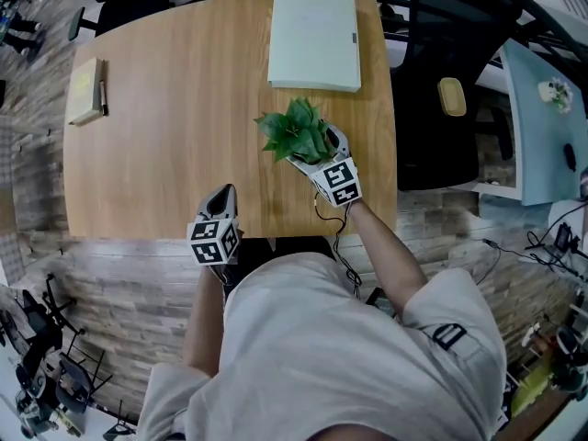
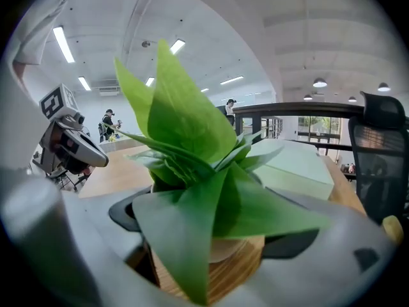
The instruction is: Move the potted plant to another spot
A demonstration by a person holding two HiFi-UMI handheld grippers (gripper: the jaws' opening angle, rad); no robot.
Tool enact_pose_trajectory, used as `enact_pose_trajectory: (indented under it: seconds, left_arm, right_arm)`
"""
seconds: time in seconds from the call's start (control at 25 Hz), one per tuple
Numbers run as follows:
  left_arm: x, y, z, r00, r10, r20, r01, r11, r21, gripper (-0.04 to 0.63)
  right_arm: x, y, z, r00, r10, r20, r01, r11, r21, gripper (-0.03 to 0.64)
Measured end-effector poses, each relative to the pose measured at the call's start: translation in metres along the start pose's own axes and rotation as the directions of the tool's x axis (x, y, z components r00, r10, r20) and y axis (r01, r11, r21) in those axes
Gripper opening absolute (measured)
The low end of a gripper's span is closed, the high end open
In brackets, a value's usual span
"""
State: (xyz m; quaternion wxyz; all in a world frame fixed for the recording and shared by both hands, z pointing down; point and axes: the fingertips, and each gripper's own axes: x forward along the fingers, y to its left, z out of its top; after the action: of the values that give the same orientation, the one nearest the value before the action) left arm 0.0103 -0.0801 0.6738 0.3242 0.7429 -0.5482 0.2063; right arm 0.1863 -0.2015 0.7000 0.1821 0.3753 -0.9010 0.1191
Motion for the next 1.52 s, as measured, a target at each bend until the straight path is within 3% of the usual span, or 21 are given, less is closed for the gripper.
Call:
enact_pose_trajectory:
  seconds: [0.52,0.88,1.2,1.52]
  left_arm:
    - [-0.002,-0.011,0.005,0.999,-0.020,0.026,0.020,1.000,0.010,0.012]
    - [-0.003,-0.021,0.044,0.991,-0.009,0.135,0.008,1.000,0.012,0.012]
    - [-0.016,-0.003,0.069,0.980,0.026,0.198,-0.025,1.000,-0.004,0.012]
    - [-0.026,0.023,0.073,0.978,0.032,0.204,-0.027,0.999,-0.026,0.012]
  right_arm:
    - [-0.018,0.021,0.027,0.997,0.020,0.071,-0.020,1.000,0.000,0.500]
    - [-0.033,0.031,0.071,0.986,0.065,0.156,-0.060,0.998,-0.034,0.499]
    - [-0.029,0.053,0.106,0.971,0.127,0.204,-0.116,0.991,-0.063,0.497]
    - [-0.013,0.077,0.142,0.958,0.159,0.241,-0.141,0.986,-0.091,0.497]
